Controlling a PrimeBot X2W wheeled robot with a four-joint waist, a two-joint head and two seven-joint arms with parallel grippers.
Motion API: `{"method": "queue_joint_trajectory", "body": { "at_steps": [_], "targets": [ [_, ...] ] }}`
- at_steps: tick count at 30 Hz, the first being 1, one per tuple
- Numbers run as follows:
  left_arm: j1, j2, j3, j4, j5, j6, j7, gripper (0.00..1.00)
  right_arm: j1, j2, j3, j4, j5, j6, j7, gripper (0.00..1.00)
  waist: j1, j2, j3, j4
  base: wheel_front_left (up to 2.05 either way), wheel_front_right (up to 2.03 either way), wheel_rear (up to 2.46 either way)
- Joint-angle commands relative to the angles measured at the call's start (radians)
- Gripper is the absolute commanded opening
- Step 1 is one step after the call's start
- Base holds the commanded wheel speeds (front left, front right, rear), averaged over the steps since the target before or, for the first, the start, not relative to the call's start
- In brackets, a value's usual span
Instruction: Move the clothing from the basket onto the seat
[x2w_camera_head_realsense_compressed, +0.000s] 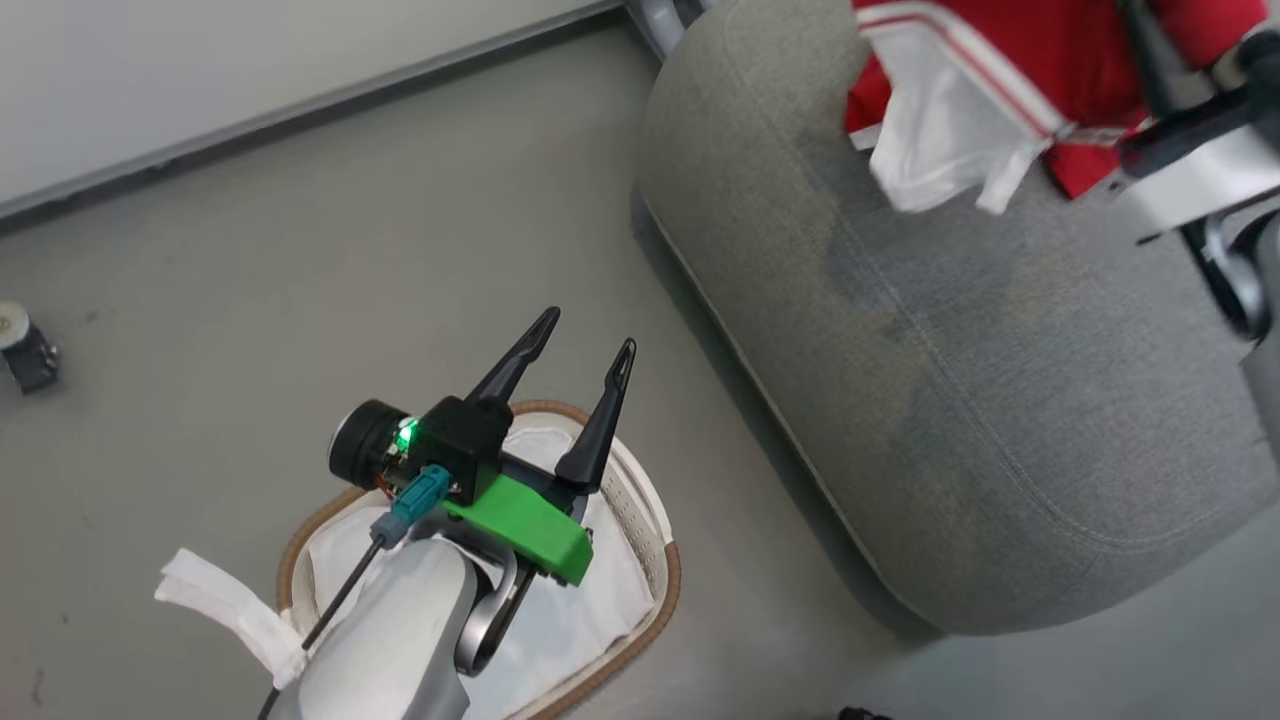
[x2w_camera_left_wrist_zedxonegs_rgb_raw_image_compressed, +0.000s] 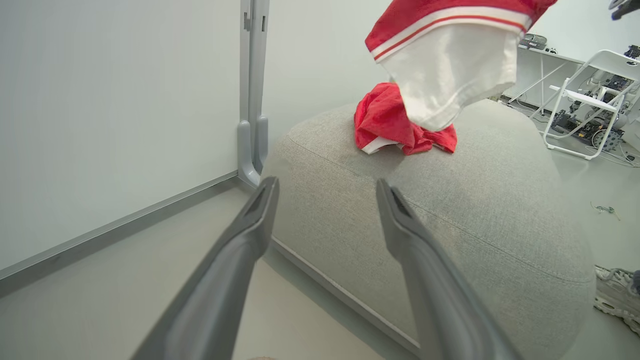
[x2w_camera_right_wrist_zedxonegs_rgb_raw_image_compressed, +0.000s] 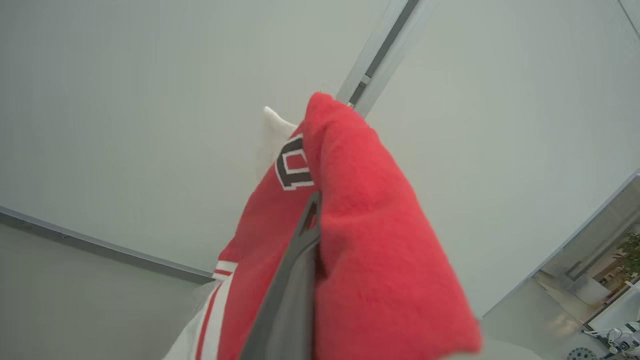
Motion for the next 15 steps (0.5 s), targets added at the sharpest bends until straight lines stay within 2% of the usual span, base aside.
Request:
{"method": "queue_joint_trajectory", "body": {
  "at_steps": [1, 10, 15],
  "targets": [
    [-0.032, 0.015, -0.002, -0.011, 0.008, -0.002, 0.001, 1.00, -0.043, -0.020, -0.027, 0.015, -0.015, -0.001, -0.002, 0.00, 0.0000, 0.0040, 0.129, 0.077, 0.00, 0.00, 0.00],
    [-0.127, 0.049, -0.040, -0.117, 0.019, -0.002, 0.001, 1.00, -0.240, -0.107, -0.276, 0.188, -0.109, -0.001, -0.002, 0.00, 0.0000, 0.0040, 0.282, 0.168, 0.00, 0.00, 0.00],
    [-0.175, 0.065, -0.074, -0.154, 0.011, -0.002, 0.000, 1.00, -0.284, -0.107, -0.404, 0.323, -0.173, -0.001, -0.001, 0.00, 0.0000, 0.0040, 0.340, 0.210, 0.00, 0.00, 0.00]
  ]
}}
